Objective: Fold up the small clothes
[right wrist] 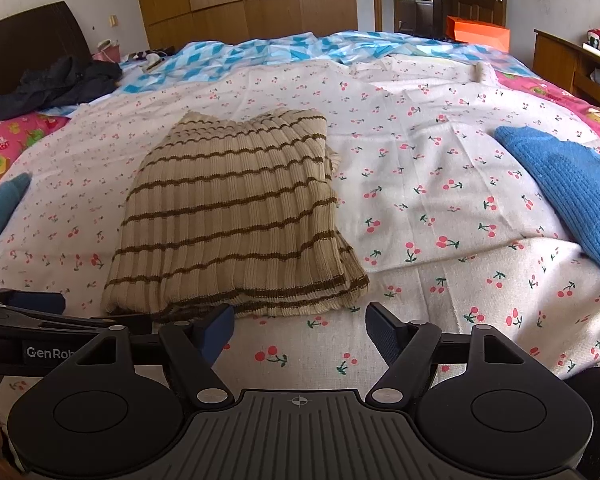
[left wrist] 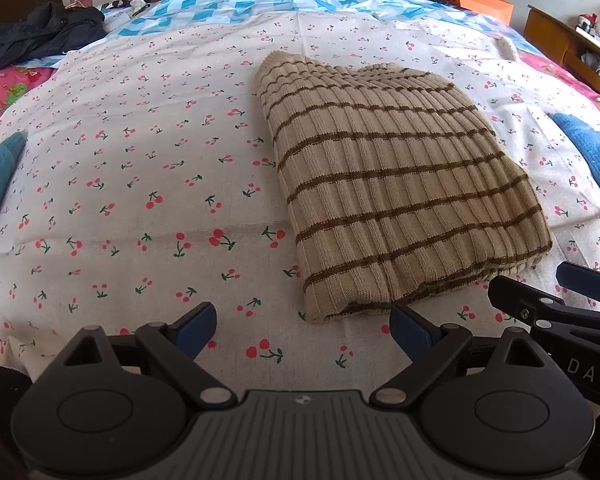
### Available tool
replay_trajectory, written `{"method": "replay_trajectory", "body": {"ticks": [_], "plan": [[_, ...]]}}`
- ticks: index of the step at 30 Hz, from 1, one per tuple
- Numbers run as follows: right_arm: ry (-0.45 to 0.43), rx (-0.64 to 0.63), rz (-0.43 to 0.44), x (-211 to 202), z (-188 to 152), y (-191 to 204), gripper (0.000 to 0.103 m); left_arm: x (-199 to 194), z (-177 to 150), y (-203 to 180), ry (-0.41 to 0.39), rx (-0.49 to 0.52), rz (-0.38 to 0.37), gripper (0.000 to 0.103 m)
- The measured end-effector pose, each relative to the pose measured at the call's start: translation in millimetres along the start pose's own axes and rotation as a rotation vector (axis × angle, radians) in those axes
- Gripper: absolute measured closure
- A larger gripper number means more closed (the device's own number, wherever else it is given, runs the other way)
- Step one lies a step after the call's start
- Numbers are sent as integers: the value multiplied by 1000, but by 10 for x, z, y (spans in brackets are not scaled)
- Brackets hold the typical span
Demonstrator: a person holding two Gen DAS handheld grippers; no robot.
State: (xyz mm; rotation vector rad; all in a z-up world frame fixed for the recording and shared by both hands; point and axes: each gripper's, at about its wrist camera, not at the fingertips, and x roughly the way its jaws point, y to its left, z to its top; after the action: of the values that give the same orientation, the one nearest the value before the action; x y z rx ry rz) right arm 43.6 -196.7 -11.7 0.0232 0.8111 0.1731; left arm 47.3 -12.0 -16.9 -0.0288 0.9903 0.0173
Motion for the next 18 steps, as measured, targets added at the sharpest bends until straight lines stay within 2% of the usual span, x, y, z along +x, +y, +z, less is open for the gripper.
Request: {"method": "replay_trajectory", "body": {"ticks": [18], "plan": [[17, 1, -2, 26, -7, -4, 29, 21, -5, 1, 16, -3, 4, 5]]}}
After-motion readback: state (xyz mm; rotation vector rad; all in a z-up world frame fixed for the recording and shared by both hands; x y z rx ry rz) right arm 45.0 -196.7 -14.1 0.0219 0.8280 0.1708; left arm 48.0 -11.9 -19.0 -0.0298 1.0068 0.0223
